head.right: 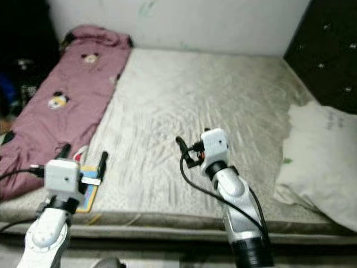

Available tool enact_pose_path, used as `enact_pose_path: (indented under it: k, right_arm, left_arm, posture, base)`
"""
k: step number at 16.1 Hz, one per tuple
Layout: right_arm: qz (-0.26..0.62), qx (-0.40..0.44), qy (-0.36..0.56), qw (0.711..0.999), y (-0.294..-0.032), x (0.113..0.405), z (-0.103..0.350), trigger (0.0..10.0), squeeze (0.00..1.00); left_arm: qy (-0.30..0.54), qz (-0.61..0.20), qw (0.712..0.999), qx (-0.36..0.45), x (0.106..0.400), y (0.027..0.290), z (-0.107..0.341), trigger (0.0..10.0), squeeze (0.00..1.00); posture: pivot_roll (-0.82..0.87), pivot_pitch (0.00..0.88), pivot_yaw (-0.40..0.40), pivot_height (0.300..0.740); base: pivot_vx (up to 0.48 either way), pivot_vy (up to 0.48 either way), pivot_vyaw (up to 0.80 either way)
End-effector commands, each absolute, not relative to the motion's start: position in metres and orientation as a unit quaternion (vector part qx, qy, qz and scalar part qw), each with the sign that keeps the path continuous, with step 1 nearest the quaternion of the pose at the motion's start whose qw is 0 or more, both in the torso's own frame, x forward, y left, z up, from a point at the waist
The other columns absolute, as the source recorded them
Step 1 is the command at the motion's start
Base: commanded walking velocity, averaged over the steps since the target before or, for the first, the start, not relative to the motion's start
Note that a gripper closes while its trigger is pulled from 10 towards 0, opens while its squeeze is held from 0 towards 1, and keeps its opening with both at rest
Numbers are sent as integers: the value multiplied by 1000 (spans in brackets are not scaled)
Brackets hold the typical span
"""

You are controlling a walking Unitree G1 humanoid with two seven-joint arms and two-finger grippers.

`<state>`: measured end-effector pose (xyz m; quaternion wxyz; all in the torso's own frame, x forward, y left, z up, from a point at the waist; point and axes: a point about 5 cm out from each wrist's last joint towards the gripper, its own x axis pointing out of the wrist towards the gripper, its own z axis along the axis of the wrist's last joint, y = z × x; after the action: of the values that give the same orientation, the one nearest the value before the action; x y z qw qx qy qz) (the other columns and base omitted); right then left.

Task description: Clean up the room

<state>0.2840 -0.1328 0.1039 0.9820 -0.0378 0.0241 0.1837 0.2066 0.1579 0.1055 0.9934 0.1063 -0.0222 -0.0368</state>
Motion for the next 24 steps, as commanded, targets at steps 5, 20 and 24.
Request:
enact_pose_path:
  k: [5,20,24]
  right_arm:
    - [182,-35,7,983,-130,292,112,10000,0]
    - [104,3,32,994,-137,295,104,10000,0]
    - [110,-8,28,993,-135,295,105,10000,0]
  left_arm:
    - [-37,-27,992,119,213,164,114,10000,0]
    - [-16,6,996,87,206,166,107,10000,0]
    - [-15,3,996,85,207,165,107,10000,0]
  posture:
    - [-31,0,-49,740]
    - [-39,0,-40,740]
    - [-40,0,-45,740]
  base:
    - [0,-173,0]
    - [0,-322,0]
    - [0,-323,470]
